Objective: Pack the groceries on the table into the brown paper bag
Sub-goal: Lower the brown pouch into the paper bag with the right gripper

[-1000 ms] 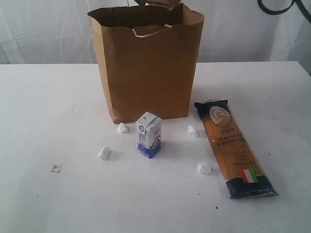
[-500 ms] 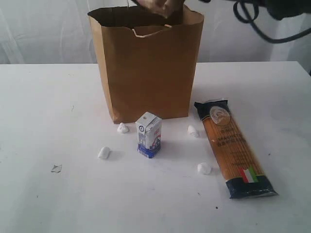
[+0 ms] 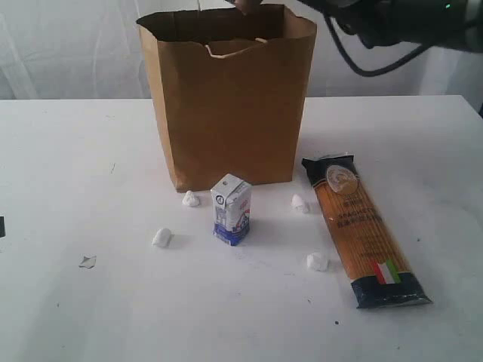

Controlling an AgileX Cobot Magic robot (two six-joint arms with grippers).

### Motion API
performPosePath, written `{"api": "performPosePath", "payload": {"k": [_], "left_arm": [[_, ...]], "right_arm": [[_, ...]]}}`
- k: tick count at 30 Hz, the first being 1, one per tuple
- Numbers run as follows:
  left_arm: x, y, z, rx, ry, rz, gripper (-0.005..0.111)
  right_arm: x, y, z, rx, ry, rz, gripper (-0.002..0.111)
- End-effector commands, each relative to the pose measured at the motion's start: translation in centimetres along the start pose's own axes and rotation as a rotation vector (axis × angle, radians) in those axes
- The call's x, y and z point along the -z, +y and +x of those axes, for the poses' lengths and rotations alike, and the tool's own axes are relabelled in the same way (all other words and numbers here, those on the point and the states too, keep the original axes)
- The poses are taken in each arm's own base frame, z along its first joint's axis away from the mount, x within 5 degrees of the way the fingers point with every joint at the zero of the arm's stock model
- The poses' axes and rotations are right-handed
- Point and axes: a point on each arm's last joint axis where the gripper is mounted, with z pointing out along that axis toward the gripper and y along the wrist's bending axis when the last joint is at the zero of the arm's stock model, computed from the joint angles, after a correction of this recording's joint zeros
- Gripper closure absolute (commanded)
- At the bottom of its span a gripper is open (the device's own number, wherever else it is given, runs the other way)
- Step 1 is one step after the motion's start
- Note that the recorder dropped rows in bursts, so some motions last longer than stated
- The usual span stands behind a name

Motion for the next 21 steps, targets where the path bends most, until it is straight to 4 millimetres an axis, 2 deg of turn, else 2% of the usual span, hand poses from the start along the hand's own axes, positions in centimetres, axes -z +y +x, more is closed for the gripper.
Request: {"api": "performPosePath", "payload": {"k": [1, 5, 12, 21], "left_arm": [[0.1, -0.1, 0.2, -0.01, 0.001, 0.013, 0.107], [0.1, -0.1, 0.2, -0.01, 0.003, 0.012, 0.107], [0.1, -0.1, 0.2, -0.011, 0.003, 0.012, 0.107], [0.1, -0.1, 0.2, -0.011, 0.003, 0.012, 0.107]], "right_arm": [[-0.9, 0.1, 0.1, 0.104, -0.103, 0.011, 0.108], [-1.5, -0.3, 1.2, 0.023, -0.084, 0.017, 0.108], [-2.3, -0.9, 1.9, 0.03, -0.146, 0.045, 0.108], [-3.2, -1.5, 3.5, 0.184, -0.121, 0.058, 0.108]]}}
